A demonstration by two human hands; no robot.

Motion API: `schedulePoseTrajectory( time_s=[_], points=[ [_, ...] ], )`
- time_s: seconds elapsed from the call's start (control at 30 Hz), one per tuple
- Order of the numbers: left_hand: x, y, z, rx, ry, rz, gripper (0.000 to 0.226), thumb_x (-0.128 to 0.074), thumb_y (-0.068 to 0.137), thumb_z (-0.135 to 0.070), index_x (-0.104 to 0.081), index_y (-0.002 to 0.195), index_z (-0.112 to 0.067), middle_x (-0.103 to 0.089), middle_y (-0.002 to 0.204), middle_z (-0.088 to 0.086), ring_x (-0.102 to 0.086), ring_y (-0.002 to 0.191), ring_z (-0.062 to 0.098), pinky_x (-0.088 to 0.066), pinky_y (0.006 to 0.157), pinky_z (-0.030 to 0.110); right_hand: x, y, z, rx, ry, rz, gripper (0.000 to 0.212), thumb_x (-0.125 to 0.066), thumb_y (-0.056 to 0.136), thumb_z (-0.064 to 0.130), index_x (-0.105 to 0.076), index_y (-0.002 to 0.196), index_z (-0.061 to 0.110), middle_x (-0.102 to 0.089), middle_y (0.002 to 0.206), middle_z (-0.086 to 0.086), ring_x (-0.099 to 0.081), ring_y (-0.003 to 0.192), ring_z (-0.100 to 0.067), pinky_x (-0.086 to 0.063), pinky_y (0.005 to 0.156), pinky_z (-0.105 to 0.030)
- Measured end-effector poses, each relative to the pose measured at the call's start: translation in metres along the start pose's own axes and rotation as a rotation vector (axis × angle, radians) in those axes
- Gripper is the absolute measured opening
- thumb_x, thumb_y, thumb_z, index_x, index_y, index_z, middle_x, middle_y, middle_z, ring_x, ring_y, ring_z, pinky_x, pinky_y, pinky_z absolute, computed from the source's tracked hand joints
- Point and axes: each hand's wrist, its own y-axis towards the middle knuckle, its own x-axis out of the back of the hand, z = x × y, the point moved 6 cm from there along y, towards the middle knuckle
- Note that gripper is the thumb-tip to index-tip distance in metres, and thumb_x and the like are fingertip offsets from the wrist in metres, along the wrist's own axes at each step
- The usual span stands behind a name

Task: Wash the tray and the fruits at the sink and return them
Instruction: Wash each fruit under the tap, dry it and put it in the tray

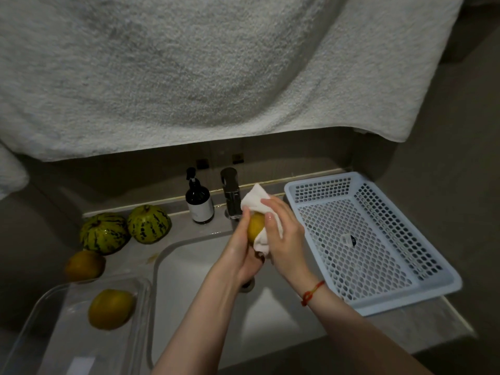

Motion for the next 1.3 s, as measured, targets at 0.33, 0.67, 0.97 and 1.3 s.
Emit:
schedulePoseTrajectory(
  time_s=[0.33, 0.67, 0.97, 1.3],
  points=[
    [0.002, 0.014, -0.01, -0.149, 0.332, 0.032, 0.013, -0.056, 0.09, -0.023, -0.061, 0.099, -0.014, -0.074, 0.085, 0.005, -0.07, 0.08, 0.021, -0.059, 0.063, 0.033, 0.008, -0.006, -0.066, -1.057, 0.77, -0.282, 0.044, -0.041, 0.098, 0.04, -0.057, 0.119, 0.006, -0.062, 0.108, -0.022, -0.061, 0.091, -0.032, -0.052, 0.078, -0.043],
    [-0.006, 0.028, -0.009, -0.147, 0.197, -0.044, 0.016, -0.048, 0.094, -0.029, -0.058, 0.1, -0.019, -0.073, 0.083, 0.009, -0.07, 0.074, 0.023, -0.054, 0.055, 0.032, 0.031, 0.033, -0.066, -0.902, 0.678, -0.097, 0.016, -0.049, 0.095, 0.02, -0.059, 0.102, 0.01, -0.062, 0.104, -0.018, -0.06, 0.095, -0.029, -0.048, 0.09, -0.044],
    [0.008, 0.039, -0.009, -0.153, 0.11, -0.119, 0.014, -0.05, 0.092, -0.029, -0.052, 0.102, -0.019, -0.058, 0.109, 0.015, -0.059, 0.097, 0.031, -0.048, 0.066, 0.038, 0.025, 0.077, -0.102, -1.144, 1.088, -0.113, 0.025, -0.052, 0.094, 0.035, -0.064, 0.1, 0.013, -0.066, 0.094, -0.011, -0.064, 0.088, -0.026, -0.051, 0.087, -0.041],
    [0.011, 0.054, 0.0, -0.089, 0.065, -0.168, 0.034, -0.049, 0.092, -0.028, -0.046, 0.122, -0.013, -0.057, 0.106, 0.015, -0.057, 0.093, 0.03, -0.047, 0.069, 0.042, 0.079, 0.078, -0.162, -1.216, 0.553, -0.129, 0.025, -0.026, 0.076, -0.013, -0.039, 0.063, 0.004, -0.045, 0.061, -0.014, -0.05, 0.054, -0.023, -0.05, 0.046, -0.025]
  ],
)
